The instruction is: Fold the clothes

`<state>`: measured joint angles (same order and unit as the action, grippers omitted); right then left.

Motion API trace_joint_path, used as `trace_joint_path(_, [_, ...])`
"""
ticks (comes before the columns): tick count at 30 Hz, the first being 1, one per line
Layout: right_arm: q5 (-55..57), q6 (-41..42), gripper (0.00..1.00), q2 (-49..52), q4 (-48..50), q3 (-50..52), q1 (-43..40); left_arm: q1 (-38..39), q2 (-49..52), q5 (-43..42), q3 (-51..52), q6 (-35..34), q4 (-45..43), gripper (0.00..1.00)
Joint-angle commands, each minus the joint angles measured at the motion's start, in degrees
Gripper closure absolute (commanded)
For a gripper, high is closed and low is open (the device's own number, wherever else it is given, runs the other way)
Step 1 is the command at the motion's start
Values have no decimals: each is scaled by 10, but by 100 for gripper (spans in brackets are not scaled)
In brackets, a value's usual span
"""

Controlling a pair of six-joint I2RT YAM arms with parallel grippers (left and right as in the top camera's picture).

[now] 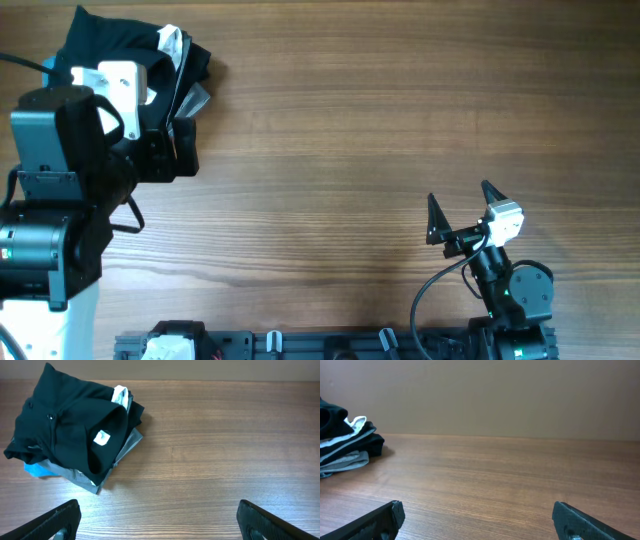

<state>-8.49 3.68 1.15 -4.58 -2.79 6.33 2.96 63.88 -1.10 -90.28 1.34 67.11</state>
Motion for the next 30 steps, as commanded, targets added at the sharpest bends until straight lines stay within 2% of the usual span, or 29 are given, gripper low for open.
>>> trace_joint_path(1, [6,10,0,-7,4,3,1,3,0,7,-1,-5,-2,0])
trace_joint_path(6, [6,10,0,-7,4,3,1,-5,-14,47,3,-3,4,0])
trace_joint_path(8, [6,10,0,-7,4,3,1,-6,-58,52,18,-3,0,0])
trace_joint_path(9, [6,10,0,-7,4,3,1,-6,-92,46,45,-4,-34,0])
trace_joint_path(13, [6,10,0,-7,4,3,1,-13,-231,36,219,-3,-237,0])
trace_joint_path(16, [6,10,0,-7,4,3,1,-43,-358,-25,409,-4,-384,0])
trace_joint_path(19, [6,10,0,-7,4,3,1,-59,-452,-66,538,-5,-447,0])
trace_joint_path(23, [6,10,0,-7,4,3,1,-61,-587,-72,709,-36,-527,0])
trace_joint_path(24, [6,10,0,-7,4,3,1,-61,-637,-73,788,-52,-568,0])
trace_joint_path(29, [7,10,0,-7,4,3,1,-61,-637,-82,899,-66,-680,0])
trace_joint_path(30, [6,10,0,-7,4,3,1,-60,-637,-83,899,-66,-664,0])
